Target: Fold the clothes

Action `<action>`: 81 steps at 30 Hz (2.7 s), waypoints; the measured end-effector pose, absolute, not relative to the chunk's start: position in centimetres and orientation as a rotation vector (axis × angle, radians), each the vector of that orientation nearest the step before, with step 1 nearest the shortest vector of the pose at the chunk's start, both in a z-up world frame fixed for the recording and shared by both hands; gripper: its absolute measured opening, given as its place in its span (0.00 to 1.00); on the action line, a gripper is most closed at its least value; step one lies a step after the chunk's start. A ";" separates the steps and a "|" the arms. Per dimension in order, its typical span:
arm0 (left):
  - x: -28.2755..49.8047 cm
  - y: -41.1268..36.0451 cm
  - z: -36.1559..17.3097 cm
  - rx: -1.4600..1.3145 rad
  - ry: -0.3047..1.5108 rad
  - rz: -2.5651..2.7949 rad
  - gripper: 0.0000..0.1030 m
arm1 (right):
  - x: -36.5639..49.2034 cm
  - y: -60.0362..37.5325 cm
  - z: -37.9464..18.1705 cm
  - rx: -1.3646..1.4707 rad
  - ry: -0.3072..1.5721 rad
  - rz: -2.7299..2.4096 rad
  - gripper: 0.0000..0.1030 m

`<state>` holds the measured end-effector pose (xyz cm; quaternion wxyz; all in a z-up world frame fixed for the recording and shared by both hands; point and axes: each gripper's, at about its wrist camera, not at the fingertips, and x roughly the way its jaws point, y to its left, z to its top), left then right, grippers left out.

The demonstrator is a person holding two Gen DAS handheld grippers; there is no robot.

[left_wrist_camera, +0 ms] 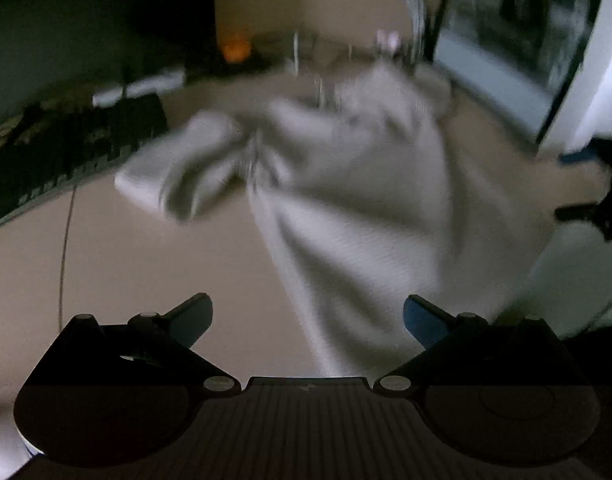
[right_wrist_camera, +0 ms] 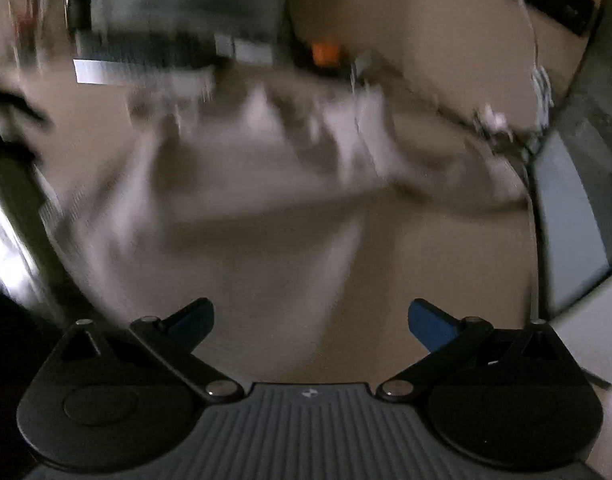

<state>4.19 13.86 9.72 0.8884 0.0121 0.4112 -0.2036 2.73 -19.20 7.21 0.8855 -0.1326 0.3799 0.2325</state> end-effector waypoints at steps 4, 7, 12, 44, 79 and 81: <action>9.0 11.0 8.7 -0.060 0.800 -0.417 1.00 | 8.7 -16.4 9.2 -0.163 0.703 0.448 1.00; 13.0 8.3 6.6 -0.101 0.808 -0.383 1.00 | 14.7 -12.8 7.9 -0.229 0.649 0.342 1.00; 17.3 6.1 2.4 -0.147 0.915 -0.286 1.00 | 22.2 -8.3 2.3 -0.487 0.604 0.258 1.00; 21.5 13.6 2.3 -0.011 0.829 0.185 0.83 | 19.0 -10.3 -2.5 -0.110 0.884 0.540 1.00; 19.8 14.2 1.5 0.257 0.741 0.241 0.10 | 18.6 -8.6 -2.9 -0.223 0.886 0.491 1.00; 18.4 16.3 3.2 0.243 0.684 0.331 0.10 | 18.5 -8.4 -2.7 -0.223 0.890 0.499 1.00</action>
